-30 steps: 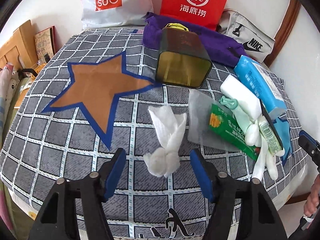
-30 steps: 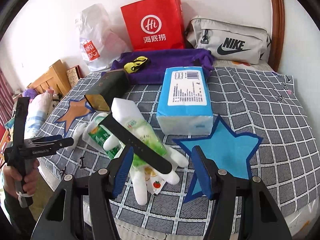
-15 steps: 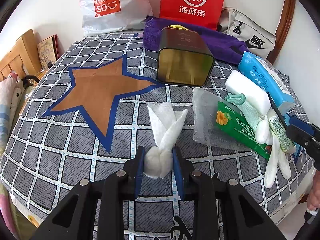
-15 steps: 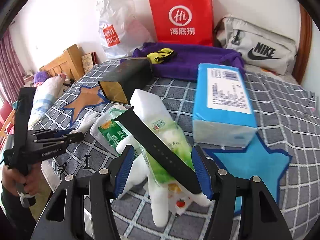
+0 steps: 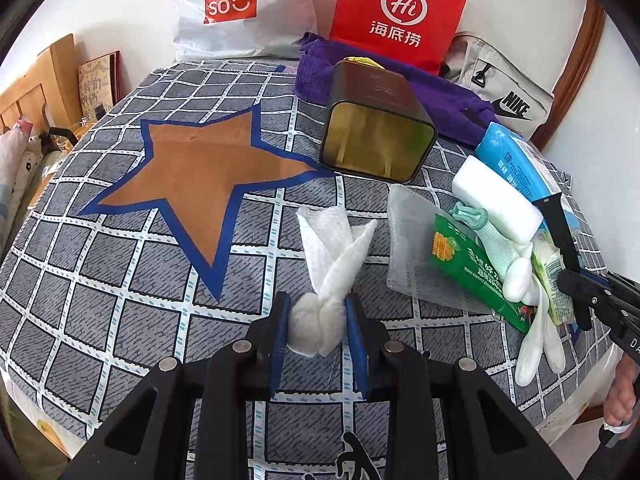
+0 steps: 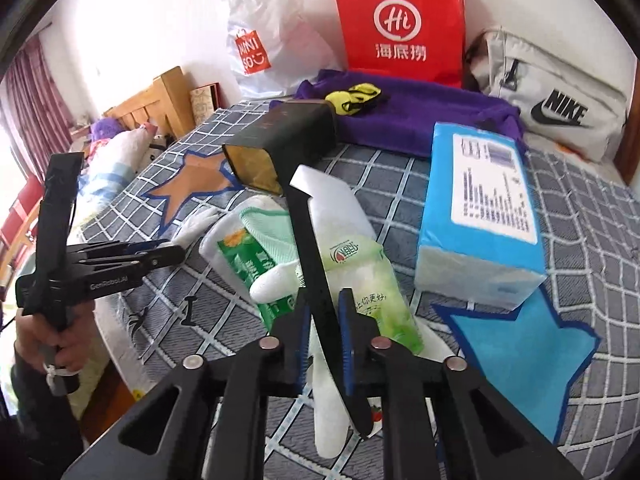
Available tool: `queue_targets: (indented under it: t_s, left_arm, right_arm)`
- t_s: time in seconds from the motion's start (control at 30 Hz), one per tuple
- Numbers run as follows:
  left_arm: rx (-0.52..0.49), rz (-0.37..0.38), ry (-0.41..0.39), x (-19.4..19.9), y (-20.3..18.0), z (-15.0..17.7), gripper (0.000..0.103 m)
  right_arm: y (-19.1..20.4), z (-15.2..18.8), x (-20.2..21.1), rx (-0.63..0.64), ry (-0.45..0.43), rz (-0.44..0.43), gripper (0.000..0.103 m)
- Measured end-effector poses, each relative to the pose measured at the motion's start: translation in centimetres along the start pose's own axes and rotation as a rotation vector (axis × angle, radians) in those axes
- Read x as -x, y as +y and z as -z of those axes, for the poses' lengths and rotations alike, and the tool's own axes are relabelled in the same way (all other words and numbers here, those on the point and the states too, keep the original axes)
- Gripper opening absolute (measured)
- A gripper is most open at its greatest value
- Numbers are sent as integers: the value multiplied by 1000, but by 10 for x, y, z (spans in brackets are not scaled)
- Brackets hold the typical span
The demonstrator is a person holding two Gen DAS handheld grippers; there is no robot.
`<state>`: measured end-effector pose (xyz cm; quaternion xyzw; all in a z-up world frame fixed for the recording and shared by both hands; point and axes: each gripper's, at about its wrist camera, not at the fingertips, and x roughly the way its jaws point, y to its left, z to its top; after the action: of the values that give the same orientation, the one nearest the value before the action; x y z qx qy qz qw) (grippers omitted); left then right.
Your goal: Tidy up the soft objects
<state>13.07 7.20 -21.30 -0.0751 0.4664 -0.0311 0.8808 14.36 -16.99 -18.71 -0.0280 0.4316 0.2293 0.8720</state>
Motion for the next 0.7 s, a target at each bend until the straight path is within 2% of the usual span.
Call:
queue_targets:
  t_s: [0.07,0.3,0.47,0.7]
  left_arm:
    - [5,3,0,0,0,0,27]
    - [9,-3,2,1,0,-1,27]
    - [12,6,5,2,2,1,27]
    - [48,23,12,4,6,2,26]
  right_arm:
    - [-2,2,0,-13,4,-5,13]
    - [-11,1,-8,-102,17,-112,17]
    - [-11,-3,-4,-112,-14,-112,8]
    - [-7,-1,-12,-95,1,-98,5]
